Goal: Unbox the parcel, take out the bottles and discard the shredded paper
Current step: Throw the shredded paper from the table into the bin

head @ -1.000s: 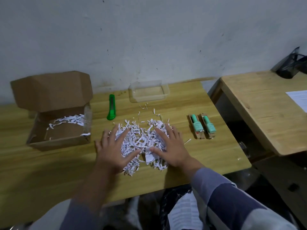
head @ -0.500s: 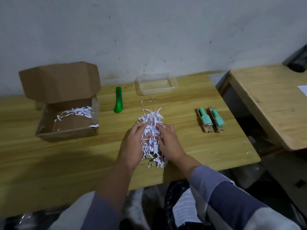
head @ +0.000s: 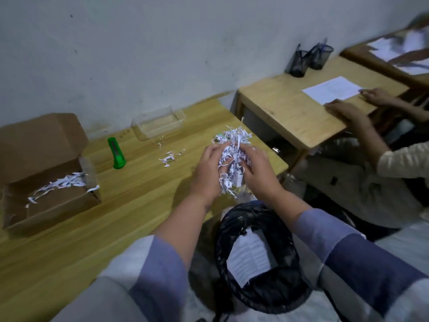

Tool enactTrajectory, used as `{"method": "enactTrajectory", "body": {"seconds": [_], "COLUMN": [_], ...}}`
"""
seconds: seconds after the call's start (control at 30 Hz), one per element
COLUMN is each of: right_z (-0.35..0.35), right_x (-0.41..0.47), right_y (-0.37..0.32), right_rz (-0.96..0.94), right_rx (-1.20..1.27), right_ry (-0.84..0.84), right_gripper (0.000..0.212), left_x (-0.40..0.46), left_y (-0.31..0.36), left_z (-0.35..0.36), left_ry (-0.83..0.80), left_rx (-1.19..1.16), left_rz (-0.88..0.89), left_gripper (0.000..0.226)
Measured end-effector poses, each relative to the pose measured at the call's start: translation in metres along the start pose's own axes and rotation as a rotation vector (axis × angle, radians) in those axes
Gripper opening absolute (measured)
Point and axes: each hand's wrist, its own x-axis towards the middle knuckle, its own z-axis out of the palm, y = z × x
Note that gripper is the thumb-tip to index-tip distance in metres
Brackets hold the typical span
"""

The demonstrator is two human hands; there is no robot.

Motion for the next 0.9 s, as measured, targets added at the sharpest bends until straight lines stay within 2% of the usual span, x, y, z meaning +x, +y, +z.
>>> {"method": "enactTrajectory", "body": {"seconds": [0.17,0.27,0.43,0.57,0.8,0.9], "right_z": [-0.034,-0.042,-0.023,0.021,0.131,0.178], "right_x": [-0.065,-0.101,-0.154,-0.188,-0.231,-0.239], "right_y": [0.04,0.067,0.122,0.18,0.307,0.354], "right_rz": [0.171,0.272,0.439,0.557,0.729,0.799], "right_rx": [-0.074,-0.083,-0.054,0.017,0.176,0.208], "right_ry": [0.078,0.102,0.079,0.005,-0.178,-0.236], "right_gripper": [0.041,0.04,0.04,0.039,0.036,0.041], "left_x": [-0.025,-0.044,-0.068,-0.083,-0.102,-0.105], "left_y": [0.005,-0.006,-0.055,-0.124,-0.281,-0.343], "left_z": [0.067,0.101,0.151,0.182,0.238,0.255], "left_ry": [-0.161,-0.262,-0.396,-0.486,-0.6,-0.629], "left_rx": [-0.116,0.054,0.257,0.363,0.464,0.512], "left_rz": [-0.062,-0.002,-0.035,-0.074,-0.323,-0.405], "left_gripper": [0.038,0.041,0.035,0.035,0.038,0.049]}}
